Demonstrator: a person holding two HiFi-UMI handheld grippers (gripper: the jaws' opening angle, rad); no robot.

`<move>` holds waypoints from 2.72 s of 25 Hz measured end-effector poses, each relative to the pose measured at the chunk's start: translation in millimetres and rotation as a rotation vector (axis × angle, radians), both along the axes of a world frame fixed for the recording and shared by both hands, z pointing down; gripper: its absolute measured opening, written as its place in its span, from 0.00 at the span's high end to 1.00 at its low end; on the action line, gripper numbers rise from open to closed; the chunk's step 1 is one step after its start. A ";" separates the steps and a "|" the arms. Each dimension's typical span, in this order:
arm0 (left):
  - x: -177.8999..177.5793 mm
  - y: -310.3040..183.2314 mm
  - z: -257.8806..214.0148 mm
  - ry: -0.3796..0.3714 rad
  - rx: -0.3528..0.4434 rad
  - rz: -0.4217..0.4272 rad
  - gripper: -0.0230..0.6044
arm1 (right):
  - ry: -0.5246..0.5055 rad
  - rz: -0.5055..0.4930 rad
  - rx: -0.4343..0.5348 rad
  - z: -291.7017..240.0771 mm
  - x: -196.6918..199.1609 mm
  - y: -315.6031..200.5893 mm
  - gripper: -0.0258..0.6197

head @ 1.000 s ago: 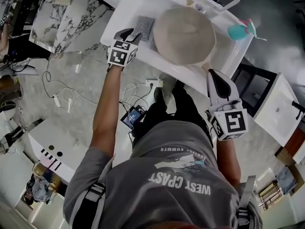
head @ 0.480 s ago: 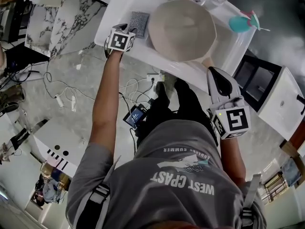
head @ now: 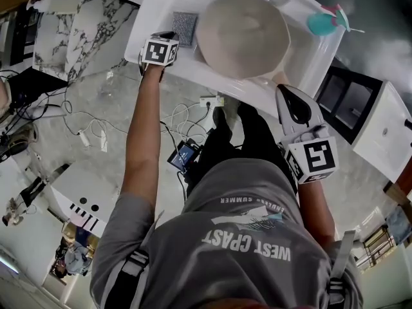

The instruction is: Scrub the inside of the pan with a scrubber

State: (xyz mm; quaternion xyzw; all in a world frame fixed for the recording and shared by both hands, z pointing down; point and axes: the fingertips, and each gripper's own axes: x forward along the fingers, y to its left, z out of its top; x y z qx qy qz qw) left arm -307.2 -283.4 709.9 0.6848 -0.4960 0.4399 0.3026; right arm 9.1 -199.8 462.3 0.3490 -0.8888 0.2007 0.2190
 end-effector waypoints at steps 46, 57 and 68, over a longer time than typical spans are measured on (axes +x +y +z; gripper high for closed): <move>215.0 -5.2 48.8 -0.274 -0.171 0.693 0.94 | -0.024 0.179 -0.019 23.4 72.9 -11.8 0.96; 287.7 -18.0 31.3 -0.076 -0.067 0.689 0.94 | -0.013 0.190 -0.035 27.4 71.7 -14.7 0.96; 207.1 -92.3 16.1 -0.277 0.007 0.609 0.95 | 0.004 0.168 -0.065 42.7 63.2 -15.1 0.96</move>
